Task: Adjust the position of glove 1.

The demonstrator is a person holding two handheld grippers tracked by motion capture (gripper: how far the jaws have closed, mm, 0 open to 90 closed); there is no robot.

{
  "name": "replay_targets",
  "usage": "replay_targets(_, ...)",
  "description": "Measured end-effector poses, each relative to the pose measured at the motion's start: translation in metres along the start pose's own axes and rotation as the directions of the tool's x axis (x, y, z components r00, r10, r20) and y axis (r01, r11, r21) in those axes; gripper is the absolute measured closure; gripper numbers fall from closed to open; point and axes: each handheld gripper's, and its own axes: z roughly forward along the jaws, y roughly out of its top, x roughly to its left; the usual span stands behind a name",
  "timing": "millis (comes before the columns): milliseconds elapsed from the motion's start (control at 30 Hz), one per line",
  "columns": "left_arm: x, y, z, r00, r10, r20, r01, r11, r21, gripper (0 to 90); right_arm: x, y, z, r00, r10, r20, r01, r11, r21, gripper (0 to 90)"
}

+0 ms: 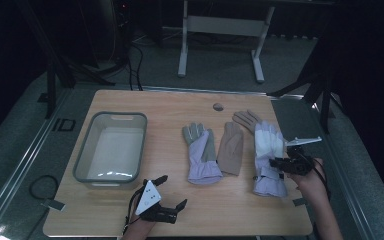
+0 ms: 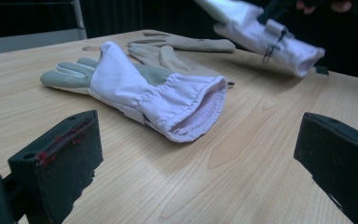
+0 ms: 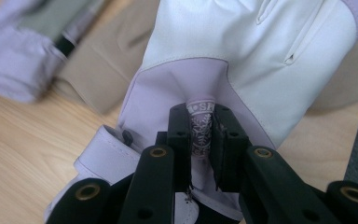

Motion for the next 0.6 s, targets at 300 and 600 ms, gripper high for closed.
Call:
replay_targets(300, 0.0, 0.0, 0.0, 1.0, 0.001, -0.001, -0.001, 1.0, -0.001, 0.8, 0.034, 0.048, -0.022, 0.9987, -0.049, -0.012, 0.048, 0.997, -0.067, 79.1)
replay_targets(600, 0.0, 0.0, 0.0, 1.0, 0.002, 0.001, -0.002, 1.0, -0.001, 0.8, 0.069, 0.083, -0.02, 0.9972, -0.073, -0.017, 0.071, 0.994, -0.079, 78.7)
